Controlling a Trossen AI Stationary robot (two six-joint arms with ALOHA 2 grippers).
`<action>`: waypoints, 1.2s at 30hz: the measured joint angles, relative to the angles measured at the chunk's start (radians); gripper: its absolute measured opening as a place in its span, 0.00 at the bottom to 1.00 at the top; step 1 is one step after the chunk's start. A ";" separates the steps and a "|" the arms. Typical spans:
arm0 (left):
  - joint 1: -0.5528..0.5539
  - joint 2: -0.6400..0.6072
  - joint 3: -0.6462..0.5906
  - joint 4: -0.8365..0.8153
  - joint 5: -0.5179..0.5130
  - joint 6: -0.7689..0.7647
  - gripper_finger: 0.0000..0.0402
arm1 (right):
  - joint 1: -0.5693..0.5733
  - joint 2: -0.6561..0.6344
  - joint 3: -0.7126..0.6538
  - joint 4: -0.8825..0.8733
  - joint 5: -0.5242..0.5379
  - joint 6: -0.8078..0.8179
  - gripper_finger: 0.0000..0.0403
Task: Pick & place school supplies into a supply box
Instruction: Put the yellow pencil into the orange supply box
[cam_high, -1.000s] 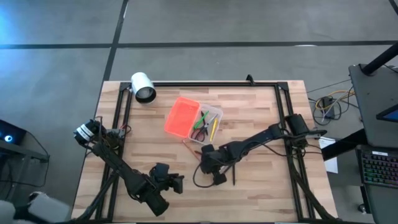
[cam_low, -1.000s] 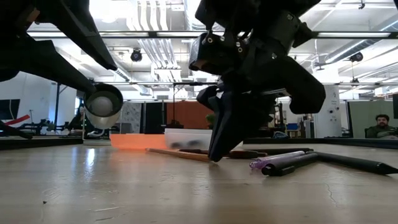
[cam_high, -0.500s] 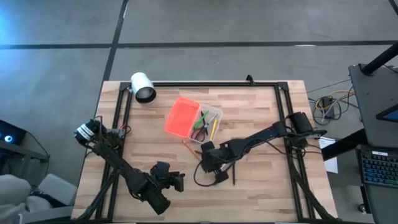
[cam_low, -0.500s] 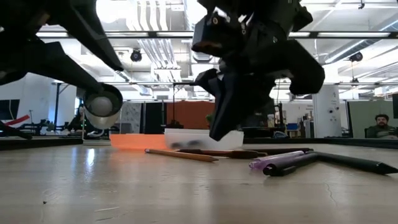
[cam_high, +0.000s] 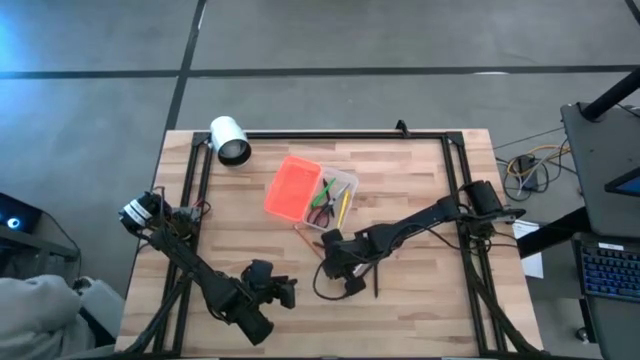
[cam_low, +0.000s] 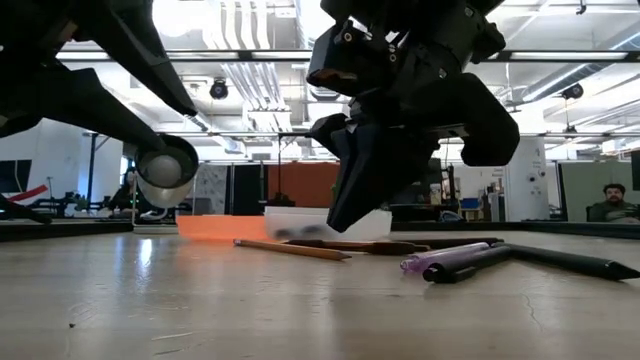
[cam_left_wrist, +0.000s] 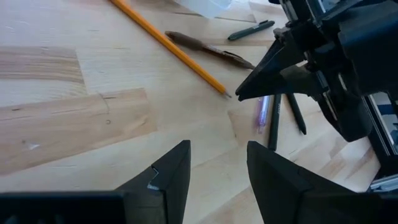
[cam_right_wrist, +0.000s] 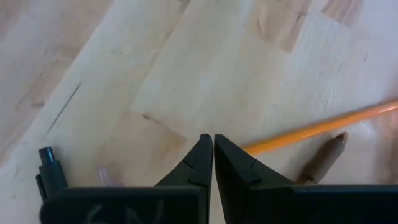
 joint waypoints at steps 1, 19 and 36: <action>0.000 0.000 0.000 0.000 0.000 0.000 0.35 | 0.000 0.007 0.000 0.008 0.000 0.000 0.02; 0.002 0.000 -0.002 0.019 0.000 -0.010 0.35 | -0.002 -0.032 0.006 -0.038 0.002 -0.002 0.02; 0.004 0.000 -0.007 0.018 0.000 -0.013 0.35 | -0.014 0.012 0.000 -0.043 0.017 -0.044 0.02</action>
